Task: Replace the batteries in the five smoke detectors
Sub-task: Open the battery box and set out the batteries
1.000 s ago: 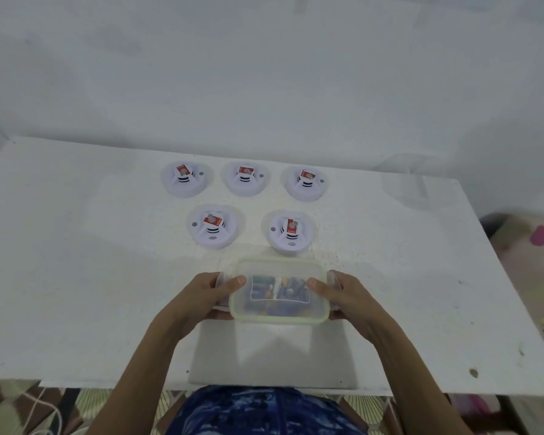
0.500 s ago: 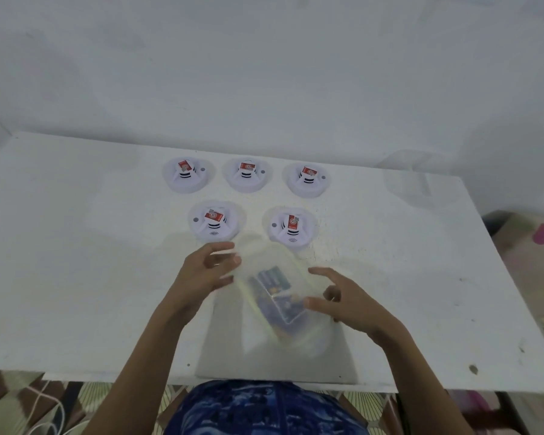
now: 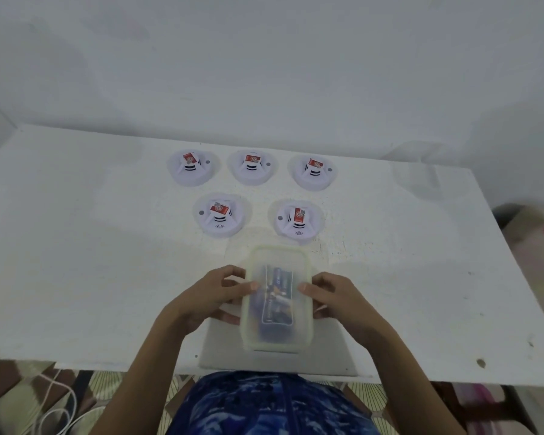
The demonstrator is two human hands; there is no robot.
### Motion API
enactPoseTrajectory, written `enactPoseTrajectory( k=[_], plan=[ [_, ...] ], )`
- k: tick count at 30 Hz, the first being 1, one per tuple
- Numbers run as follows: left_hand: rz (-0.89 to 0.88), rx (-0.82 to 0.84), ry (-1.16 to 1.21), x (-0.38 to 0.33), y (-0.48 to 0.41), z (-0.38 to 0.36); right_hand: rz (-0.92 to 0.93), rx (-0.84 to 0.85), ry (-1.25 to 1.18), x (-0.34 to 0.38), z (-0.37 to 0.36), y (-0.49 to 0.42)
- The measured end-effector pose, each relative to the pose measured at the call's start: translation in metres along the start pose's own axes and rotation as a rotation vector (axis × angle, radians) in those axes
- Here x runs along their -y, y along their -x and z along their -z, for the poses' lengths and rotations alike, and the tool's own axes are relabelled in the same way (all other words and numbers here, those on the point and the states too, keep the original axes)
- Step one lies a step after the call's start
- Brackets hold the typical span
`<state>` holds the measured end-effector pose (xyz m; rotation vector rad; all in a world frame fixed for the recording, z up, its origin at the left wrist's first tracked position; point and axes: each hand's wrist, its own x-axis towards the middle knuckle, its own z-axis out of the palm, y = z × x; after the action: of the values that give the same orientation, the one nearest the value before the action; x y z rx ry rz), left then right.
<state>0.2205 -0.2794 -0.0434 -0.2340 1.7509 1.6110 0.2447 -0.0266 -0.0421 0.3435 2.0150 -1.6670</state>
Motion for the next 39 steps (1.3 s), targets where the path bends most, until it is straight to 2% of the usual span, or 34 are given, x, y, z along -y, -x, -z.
enactPoseTrajectory(
  k=[4, 6, 13, 22, 29, 34, 39],
  plan=[
    [0.002, 0.032, -0.011, -0.002, 0.001, 0.002, -0.086, 0.097, -0.264, -0.007, 0.001, -0.006],
    [-0.005, 0.045, -0.031, -0.001, -0.001, 0.001, -0.109, 0.137, -0.322, -0.009, 0.002, -0.008],
    [-0.012, 0.111, -0.035, 0.004, -0.008, 0.006, -0.142, 0.232, -0.394, -0.010, 0.004, -0.013],
    [0.012, 0.228, 0.006, 0.001, -0.010, 0.009, -0.167, 0.302, -0.356, 0.000, 0.005, -0.012],
    [-0.001, 0.235, 0.007, -0.004, -0.007, 0.007, -0.102, 0.231, -0.237, 0.005, 0.007, -0.008],
    [-0.083, 0.102, -0.066, -0.008, 0.002, -0.001, -0.077, 0.158, -0.185, 0.009, 0.004, -0.003],
    [-0.107, -0.007, -0.159, -0.017, 0.007, 0.001, -0.022, -0.035, -0.080, 0.016, -0.003, 0.005]
  ],
)
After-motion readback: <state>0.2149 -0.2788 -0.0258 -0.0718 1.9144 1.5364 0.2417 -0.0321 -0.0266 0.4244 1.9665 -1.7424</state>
